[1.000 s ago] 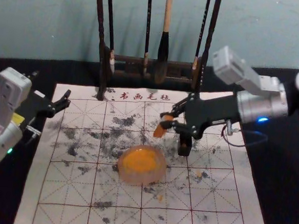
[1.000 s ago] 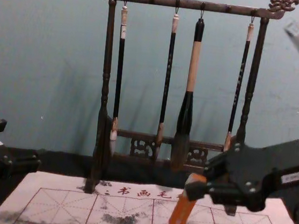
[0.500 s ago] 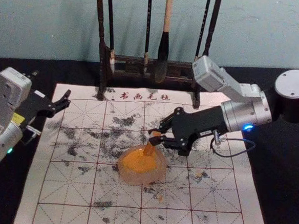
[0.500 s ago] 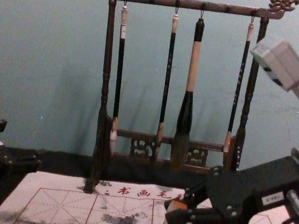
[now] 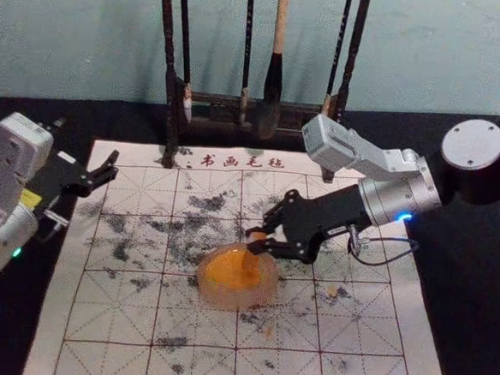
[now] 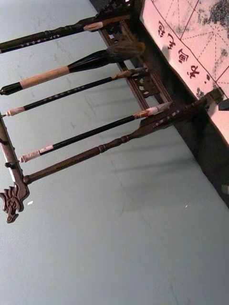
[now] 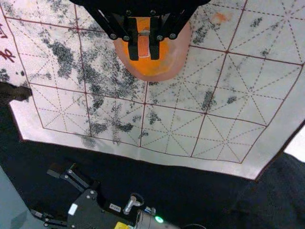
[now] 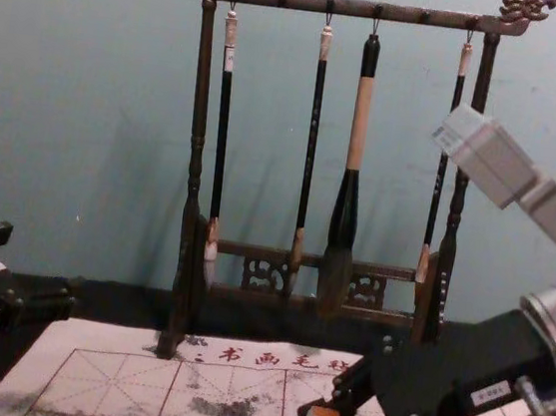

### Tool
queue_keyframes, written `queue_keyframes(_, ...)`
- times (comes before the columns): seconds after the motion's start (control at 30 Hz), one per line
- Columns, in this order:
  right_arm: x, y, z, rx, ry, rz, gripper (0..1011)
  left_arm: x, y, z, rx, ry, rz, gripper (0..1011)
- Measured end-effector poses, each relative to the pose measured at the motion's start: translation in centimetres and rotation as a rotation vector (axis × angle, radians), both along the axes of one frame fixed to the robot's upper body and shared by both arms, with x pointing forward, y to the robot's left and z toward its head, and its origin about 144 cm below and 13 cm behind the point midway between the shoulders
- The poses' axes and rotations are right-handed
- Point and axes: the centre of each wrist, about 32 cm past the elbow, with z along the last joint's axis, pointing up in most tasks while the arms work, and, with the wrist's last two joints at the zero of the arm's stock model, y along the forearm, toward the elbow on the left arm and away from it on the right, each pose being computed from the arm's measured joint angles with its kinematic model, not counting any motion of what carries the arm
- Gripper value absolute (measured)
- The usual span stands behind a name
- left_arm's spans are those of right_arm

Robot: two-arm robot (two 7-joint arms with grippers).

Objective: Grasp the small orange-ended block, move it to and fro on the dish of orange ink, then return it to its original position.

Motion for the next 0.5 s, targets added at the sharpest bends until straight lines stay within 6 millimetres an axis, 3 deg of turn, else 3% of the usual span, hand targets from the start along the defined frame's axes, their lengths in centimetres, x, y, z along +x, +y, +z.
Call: queue_keyframes(0.5, 1.03, 0.92, 0.08, -0.017, -0.029, 0.013, 133, 0.0, 0.0, 0.0, 0.0, 0.0, 0.0, 1001)
